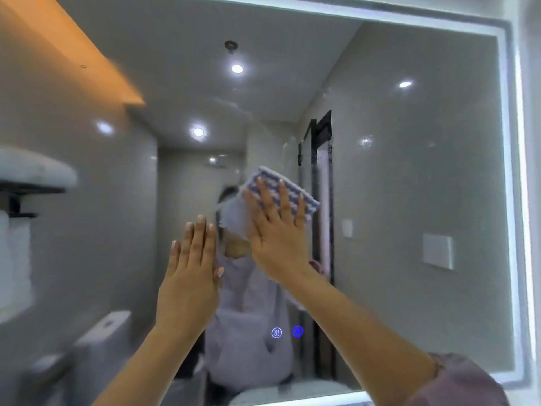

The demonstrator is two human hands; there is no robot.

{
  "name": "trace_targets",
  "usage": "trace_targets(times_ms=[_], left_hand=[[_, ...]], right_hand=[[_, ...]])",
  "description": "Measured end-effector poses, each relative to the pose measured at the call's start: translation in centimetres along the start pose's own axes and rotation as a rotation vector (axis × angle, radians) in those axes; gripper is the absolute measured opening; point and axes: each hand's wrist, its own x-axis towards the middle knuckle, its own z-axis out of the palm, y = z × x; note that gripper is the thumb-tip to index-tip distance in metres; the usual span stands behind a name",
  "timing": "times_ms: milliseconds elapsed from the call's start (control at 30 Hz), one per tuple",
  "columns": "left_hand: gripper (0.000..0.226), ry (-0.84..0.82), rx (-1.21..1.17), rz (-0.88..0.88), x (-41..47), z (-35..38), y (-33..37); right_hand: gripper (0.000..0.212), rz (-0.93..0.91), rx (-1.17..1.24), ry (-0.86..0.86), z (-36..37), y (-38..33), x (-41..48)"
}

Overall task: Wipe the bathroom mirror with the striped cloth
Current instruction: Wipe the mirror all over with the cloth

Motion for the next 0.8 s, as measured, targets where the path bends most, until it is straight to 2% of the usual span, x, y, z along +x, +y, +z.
trace_targets(times_ms=[167, 267, 367, 500, 633, 700, 800], left_hand=[[0.063, 0.004, -0.004, 0.005, -0.1, 0.0, 0.0], [0.062, 0.011, 0.01, 0.011, -0.2, 0.0, -0.1], [0.062, 0.015, 0.008, 0.008, -0.2, 0.0, -0.2], [0.062, 0.009, 0.015, 0.003, -0.1, -0.1, -0.1], [0.061, -0.011, 0.02, -0.004, -0.1, -0.3, 0.0], [0.061, -0.016, 0.015, -0.006, 0.0, -0.4, 0.1], [0.062, -0.03, 0.011, -0.01, -0.1, -0.4, 0.2]], right_hand=[[0.053, -0.177, -0.092, -0.008, -0.2, 0.0, 3.2], [0.054, -0.167, -0.126, 0.006, -1.0, 2.1, 5.1], [0.054, 0.027, -0.075, 0.06, -2.4, 5.3, 7.6], [0.053, 0.432, 0.065, 0.126, -3.7, 9.5, 7.8], [0.054, 0.677, 0.123, 0.148, -3.1, 8.0, 5.9], [0.056, 0.624, 0.074, 0.123, -2.4, 5.5, 4.2], [0.053, 0.245, 0.012, 0.066, -1.0, 0.9, 1.7]])
